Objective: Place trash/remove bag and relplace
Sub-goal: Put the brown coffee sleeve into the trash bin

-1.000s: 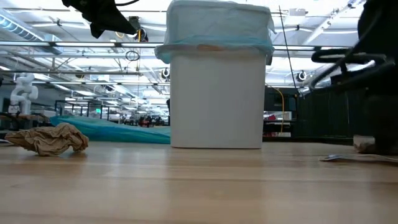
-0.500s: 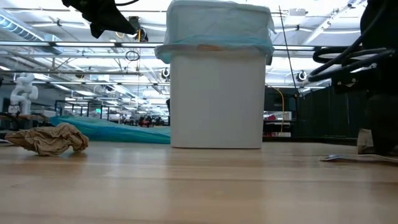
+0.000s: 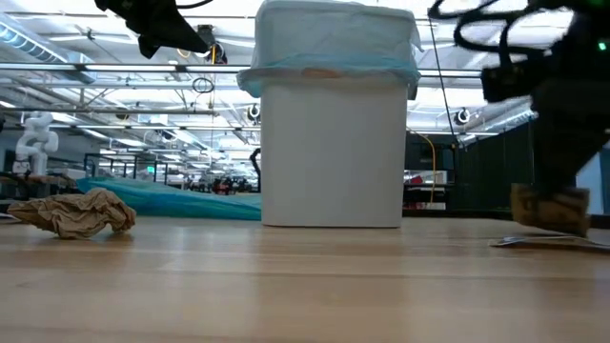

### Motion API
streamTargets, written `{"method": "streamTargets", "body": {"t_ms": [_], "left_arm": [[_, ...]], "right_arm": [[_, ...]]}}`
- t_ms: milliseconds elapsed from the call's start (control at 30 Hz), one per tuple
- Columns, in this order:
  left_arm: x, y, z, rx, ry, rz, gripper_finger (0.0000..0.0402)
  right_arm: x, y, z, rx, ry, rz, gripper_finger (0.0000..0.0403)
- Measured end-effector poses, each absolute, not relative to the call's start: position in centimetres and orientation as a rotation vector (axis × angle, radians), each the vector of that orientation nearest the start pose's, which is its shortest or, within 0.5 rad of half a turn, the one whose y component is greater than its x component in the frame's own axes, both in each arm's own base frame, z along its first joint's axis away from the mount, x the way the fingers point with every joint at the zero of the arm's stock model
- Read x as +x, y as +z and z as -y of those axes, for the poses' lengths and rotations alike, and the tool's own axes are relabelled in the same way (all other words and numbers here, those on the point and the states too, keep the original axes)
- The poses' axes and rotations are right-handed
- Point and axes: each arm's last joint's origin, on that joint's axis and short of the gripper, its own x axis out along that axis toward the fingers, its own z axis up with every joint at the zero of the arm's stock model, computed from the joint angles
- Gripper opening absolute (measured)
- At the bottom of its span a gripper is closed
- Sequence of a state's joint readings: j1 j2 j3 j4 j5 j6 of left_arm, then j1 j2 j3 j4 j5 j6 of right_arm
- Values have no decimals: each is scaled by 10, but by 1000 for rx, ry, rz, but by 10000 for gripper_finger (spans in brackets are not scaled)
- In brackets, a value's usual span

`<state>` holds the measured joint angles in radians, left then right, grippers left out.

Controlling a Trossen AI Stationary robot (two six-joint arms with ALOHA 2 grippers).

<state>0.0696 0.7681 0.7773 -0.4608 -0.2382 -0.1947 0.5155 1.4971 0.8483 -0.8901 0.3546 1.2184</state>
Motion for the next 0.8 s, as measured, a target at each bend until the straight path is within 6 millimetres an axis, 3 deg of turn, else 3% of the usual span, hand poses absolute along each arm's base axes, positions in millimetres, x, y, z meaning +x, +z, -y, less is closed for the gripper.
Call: {"method": "streamTargets", "body": {"t_ms": [267,533,700,800], "left_arm": [[160,307,-18,-151,346,-423,0],[160,307,-18,-151,346,-422,0],[160,307,-18,-151,346,-421,0],[160,307,-18,-151,346,-421,0]], "right_arm": [[231,225,-116,339,-638,-1119,0],[251,312,-129,353,-394,-1033,0],[260,369,-133,279,-204,-862,0],[264,400,-126,194,-183,-721,0]]}}
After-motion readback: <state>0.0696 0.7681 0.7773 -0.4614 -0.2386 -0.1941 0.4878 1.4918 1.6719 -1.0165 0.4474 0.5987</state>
